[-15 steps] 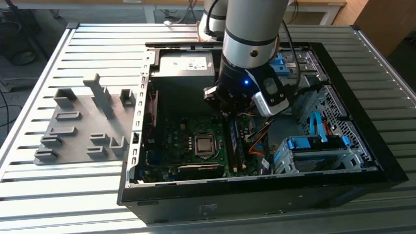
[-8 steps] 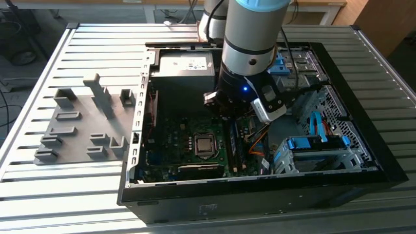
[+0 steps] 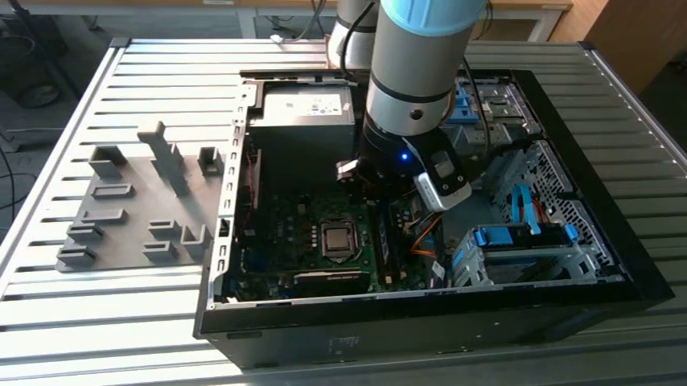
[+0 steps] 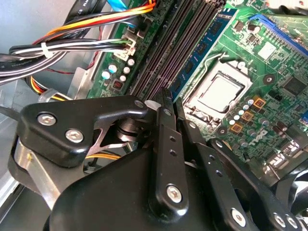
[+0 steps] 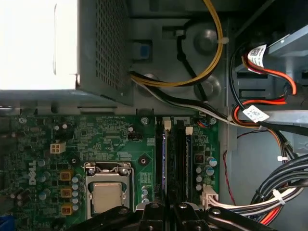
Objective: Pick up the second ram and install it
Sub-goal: 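Insert the second ram into the second slot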
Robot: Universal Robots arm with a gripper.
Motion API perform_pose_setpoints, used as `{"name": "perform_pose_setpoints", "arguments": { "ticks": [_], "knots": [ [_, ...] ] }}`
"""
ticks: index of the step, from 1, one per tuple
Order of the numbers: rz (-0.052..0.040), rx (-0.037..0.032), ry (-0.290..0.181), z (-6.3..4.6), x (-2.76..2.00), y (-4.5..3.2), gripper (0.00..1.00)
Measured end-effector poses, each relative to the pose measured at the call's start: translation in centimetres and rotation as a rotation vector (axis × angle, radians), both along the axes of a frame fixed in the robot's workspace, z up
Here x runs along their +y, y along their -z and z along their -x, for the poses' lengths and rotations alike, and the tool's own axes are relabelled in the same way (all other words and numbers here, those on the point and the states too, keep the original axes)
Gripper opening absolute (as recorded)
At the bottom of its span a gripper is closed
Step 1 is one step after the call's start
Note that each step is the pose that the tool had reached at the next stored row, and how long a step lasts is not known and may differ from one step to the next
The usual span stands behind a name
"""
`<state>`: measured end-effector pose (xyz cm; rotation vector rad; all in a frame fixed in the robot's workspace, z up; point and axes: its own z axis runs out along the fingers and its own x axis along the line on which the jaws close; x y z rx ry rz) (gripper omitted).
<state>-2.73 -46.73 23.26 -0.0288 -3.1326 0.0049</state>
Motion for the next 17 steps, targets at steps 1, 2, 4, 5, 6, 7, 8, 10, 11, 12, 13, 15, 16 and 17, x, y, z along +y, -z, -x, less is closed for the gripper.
{"name": "perform_pose_setpoints", "arguments": {
  "ticks": [1,2,4,5,6,7,8,10,11,12,13,15,16,17],
  "knots": [
    [0.0001,0.0001,0.0,0.0,0.0,0.0,0.14],
    [0.0001,0.0001,0.0,-0.01,0.0,0.0,0.14],
    [0.0002,0.0001,0.0,-0.01,-0.01,0.0,0.14],
    [0.0002,0.0001,0.0,-0.01,-0.01,0.0,0.14],
    [0.0002,0.0001,0.0,0.0,-0.02,0.0,0.14],
    [0.0002,0.0001,0.0,-0.01,-0.08,0.05,0.14],
    [-0.0003,0.0001,0.0,-0.02,-0.12,0.18,0.14],
    [-0.0001,0.0002,0.0,-0.04,-0.26,0.44,0.14],
    [-0.0002,0.0001,0.002,-0.06,-0.34,0.57,0.14],
    [-0.0002,0.0001,0.003,-0.06,-0.43,0.7,0.14],
    [-0.0001,0.0001,0.005,-0.06,-0.59,0.8,0.14],
    [-0.0004,0.0001,0.006,-0.06,-0.88,0.9,0.14],
    [-0.0002,0.0001,0.007,-0.05,-0.92,0.9,0.14],
    [-0.0001,0.0001,0.008,-0.05,-0.92,0.91,0.14]
  ]
}}
